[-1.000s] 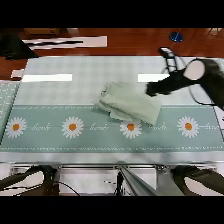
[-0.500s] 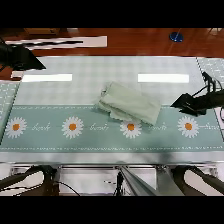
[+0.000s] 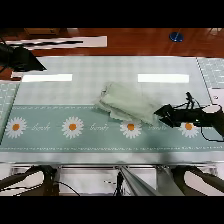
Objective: Fold the shirts.
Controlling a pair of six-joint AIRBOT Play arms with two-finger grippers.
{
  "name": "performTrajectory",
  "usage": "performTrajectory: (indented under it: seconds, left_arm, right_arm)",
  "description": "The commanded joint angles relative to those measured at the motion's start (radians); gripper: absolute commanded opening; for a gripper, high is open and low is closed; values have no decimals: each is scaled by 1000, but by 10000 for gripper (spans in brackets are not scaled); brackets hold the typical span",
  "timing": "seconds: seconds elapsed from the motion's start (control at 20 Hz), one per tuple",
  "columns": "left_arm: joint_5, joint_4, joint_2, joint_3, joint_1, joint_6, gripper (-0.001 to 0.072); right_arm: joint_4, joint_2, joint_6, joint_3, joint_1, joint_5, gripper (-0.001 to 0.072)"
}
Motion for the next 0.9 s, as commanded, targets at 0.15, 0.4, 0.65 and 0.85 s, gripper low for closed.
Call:
performTrajectory:
  seconds: [0.15,0.4,0.65,0.85]
  left_arm:
    - [0,0,0,0,0,-9,261]
    - [2,0,0,0,0,-8,261]
    - [5,0,-3,0,0,-3,260]
    - [5,0,-8,-1,0,5,260]
  right_arm:
    - [505,-152,-289,-23,169,-113,21]
    - [489,12,-319,111,-30,175,20]
    - [93,289,57,395,-341,438,19]
    - [-220,346,169,657,-640,690,20]
